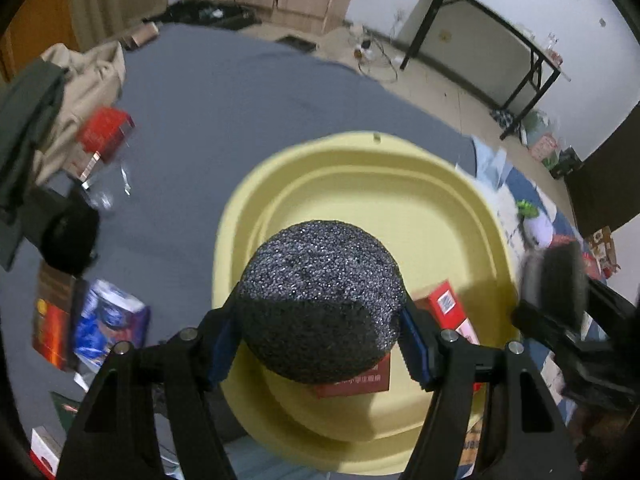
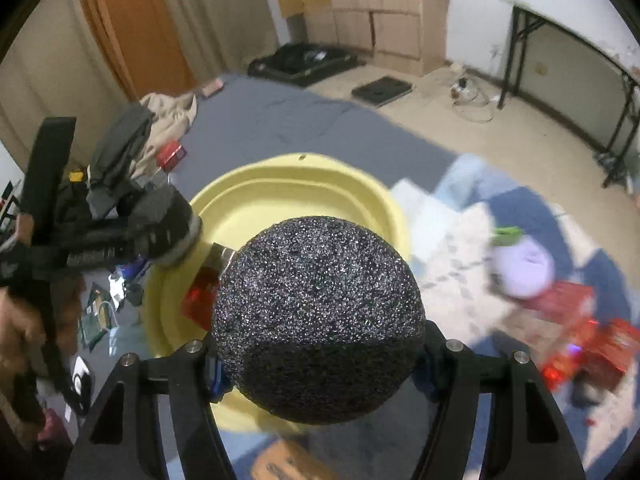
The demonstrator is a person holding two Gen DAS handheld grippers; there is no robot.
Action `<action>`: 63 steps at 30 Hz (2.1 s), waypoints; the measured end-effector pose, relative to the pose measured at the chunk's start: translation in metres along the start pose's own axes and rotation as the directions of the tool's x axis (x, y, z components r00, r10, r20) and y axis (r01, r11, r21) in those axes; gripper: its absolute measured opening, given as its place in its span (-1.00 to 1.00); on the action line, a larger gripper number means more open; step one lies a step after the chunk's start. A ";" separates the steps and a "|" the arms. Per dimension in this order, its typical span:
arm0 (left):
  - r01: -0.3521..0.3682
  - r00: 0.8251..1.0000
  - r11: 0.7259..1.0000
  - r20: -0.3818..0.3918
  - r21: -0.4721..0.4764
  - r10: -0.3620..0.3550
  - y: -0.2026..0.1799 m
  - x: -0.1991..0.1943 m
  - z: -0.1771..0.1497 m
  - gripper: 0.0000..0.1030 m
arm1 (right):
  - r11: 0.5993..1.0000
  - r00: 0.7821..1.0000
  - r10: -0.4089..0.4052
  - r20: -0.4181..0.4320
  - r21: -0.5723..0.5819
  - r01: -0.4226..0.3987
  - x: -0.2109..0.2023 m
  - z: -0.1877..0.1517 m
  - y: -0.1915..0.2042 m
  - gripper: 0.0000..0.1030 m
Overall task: Organize rigid objects
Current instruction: 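Carry both black foam cylinders into the yellow tray and release, then grasp a red box with left tool while right grasps the red lighter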
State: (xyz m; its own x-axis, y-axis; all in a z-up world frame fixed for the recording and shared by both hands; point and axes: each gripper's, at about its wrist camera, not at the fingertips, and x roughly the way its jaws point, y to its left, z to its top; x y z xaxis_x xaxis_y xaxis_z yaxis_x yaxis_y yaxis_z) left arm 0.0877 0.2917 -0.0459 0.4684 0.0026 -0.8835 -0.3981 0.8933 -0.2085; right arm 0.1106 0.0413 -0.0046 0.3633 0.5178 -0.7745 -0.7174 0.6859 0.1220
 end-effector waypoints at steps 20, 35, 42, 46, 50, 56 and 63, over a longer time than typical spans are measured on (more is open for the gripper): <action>-0.017 0.998 0.999 0.053 -0.030 0.019 -0.008 -0.016 -0.001 1.00 | 0.995 0.996 -0.069 -0.049 -0.070 0.065 0.048 0.003 0.016 0.74; 0.161 0.978 0.962 0.097 0.222 -0.186 -0.147 -0.065 -0.052 1.00 | 0.966 0.961 -0.254 0.113 0.085 0.245 -0.152 -0.126 -0.090 0.99; 0.094 0.992 0.909 0.035 0.406 -0.118 -0.202 -0.043 -0.088 1.00 | 0.909 0.929 -0.355 0.106 0.272 0.316 -0.171 -0.185 -0.166 0.99; 0.085 0.995 0.900 0.016 0.427 -0.101 -0.216 -0.031 -0.087 1.00 | 0.895 0.959 -0.274 0.068 0.382 0.229 -0.159 -0.190 -0.188 0.99; 0.049 0.995 0.864 0.050 0.501 -0.085 -0.242 -0.021 -0.085 1.00 | 0.924 0.950 -0.298 0.090 0.279 0.263 -0.146 -0.183 -0.182 0.99; 0.063 0.994 0.845 0.047 0.531 -0.103 -0.277 0.017 -0.061 0.95 | 0.903 0.946 -0.323 0.022 0.306 0.301 -0.097 -0.181 -0.218 0.30; 0.058 0.995 0.816 0.031 0.575 -0.092 -0.304 0.062 -0.036 0.76 | 0.918 0.938 -0.336 0.083 0.251 0.307 -0.075 -0.169 -0.222 0.33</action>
State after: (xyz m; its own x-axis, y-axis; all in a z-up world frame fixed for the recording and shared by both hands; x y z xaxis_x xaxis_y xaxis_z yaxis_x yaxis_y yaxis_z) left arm 0.2095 0.0043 -0.0525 0.5274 -0.0661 -0.8470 0.1557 0.9876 0.0199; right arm 0.1424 -0.2360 -0.0781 0.6311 0.2975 -0.7164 -0.3979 0.9169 0.0302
